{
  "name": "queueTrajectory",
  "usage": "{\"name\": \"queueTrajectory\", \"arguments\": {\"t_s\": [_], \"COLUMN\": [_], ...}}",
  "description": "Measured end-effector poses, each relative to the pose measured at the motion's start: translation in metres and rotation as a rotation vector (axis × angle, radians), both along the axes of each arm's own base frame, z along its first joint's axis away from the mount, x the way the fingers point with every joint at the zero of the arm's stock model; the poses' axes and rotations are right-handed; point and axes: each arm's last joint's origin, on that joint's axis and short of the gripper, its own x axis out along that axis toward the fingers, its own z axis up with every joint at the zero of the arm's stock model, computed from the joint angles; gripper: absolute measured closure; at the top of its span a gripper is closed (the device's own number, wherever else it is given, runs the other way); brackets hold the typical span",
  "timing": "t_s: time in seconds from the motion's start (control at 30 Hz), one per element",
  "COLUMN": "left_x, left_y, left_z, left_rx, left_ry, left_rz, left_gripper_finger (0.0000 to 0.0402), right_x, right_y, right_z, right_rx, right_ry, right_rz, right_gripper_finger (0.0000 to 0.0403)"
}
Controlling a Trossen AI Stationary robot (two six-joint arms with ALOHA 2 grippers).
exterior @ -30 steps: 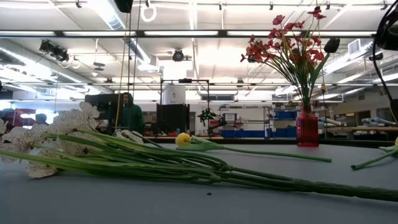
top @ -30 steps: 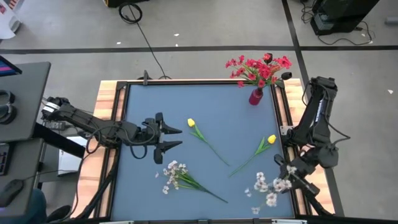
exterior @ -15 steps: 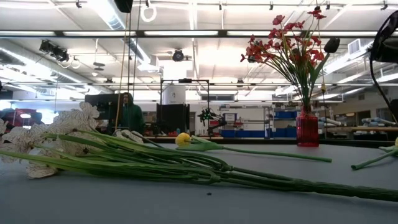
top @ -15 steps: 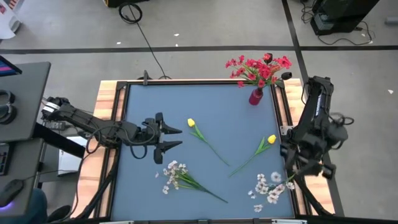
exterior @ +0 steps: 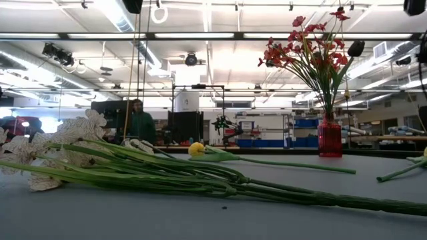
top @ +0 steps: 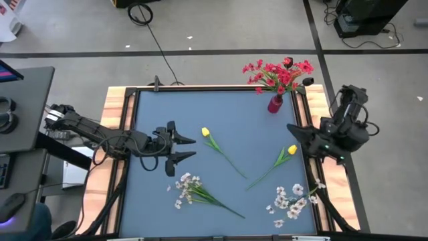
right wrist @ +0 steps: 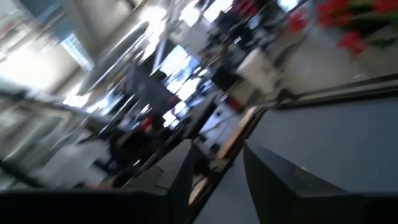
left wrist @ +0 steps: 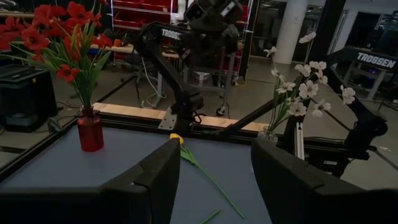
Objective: Sort flowers into vase by color
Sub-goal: Put the right yellow tulip into the transparent vase
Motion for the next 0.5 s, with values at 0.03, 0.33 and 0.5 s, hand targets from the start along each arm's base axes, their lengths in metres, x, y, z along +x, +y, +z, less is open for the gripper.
{"name": "queueTrajectory", "arguments": {"t_s": [0.03,0.33,0.5], "left_x": [0.000,0.000,0.000], "left_y": [0.000,0.001,0.001], "left_z": [0.000,0.001,0.001], "left_rx": [0.000,-0.005,-0.063], "left_ry": [0.000,-0.012,-0.014], "left_rz": [0.000,0.003,0.003], "left_gripper_finger": [0.0198,0.0198,0.0198], "right_x": [0.003,0.052,0.096], "right_y": [-0.001,-0.004,-0.010], "right_z": [0.000,-0.015,-0.040], "right_rx": [0.004,0.002,0.075], "right_ry": [-0.002,-0.081,-0.082], "right_rz": [-0.029,-0.069,-0.021], "right_gripper_finger": [0.0263,0.0279,0.0279]}}
